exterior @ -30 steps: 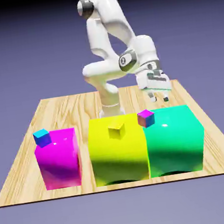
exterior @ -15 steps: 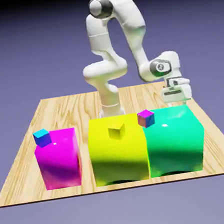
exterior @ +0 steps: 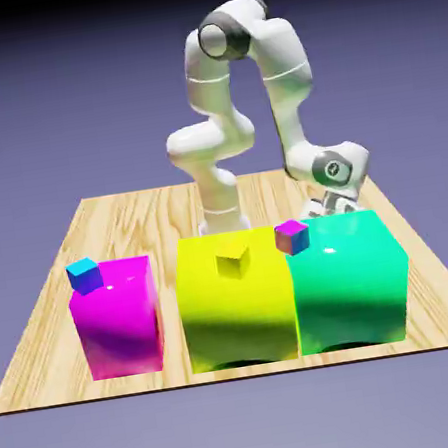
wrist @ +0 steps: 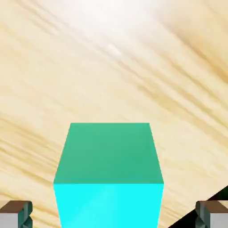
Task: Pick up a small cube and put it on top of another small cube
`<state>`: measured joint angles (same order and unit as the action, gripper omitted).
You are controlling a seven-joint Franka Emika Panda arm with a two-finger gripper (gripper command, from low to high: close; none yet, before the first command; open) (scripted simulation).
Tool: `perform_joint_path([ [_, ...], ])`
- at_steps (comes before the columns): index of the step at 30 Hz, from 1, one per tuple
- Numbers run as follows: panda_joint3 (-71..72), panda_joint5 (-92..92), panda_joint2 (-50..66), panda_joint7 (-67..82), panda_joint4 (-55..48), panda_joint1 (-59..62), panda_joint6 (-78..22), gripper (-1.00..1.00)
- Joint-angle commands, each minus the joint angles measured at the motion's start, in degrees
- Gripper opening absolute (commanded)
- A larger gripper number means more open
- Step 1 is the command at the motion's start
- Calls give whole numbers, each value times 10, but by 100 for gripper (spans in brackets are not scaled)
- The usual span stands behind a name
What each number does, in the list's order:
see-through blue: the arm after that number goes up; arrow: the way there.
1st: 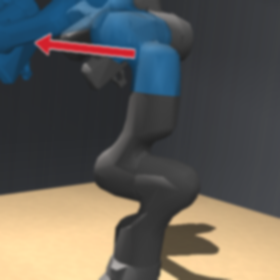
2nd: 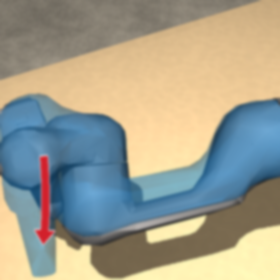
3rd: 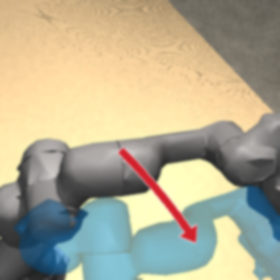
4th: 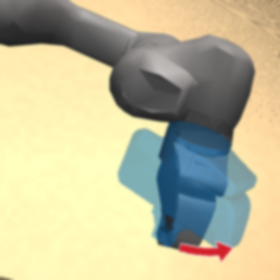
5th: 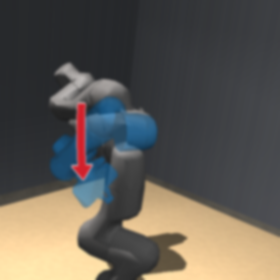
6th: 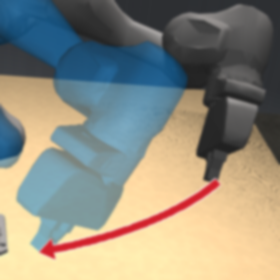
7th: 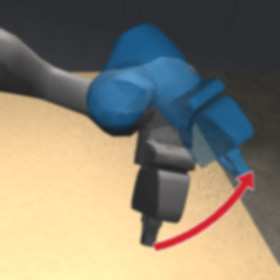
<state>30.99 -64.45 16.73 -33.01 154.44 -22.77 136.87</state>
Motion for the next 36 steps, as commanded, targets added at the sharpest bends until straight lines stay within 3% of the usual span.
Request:
perform_joint_path([
  [1,-11,-25,18,-17,-4,-2,2,0],
  [2,-13,-29,20,-20,-5,-2,2,0],
  [3,-13,-29,20,-20,-5,-2,2,-100],
  [14,78,174,-123,119,28,12,-12,-100],
  [20,94,142,-247,245,-67,-36,-62,-100],
  [36,-221,236,-372,566,-144,-117,-182,-100],
])
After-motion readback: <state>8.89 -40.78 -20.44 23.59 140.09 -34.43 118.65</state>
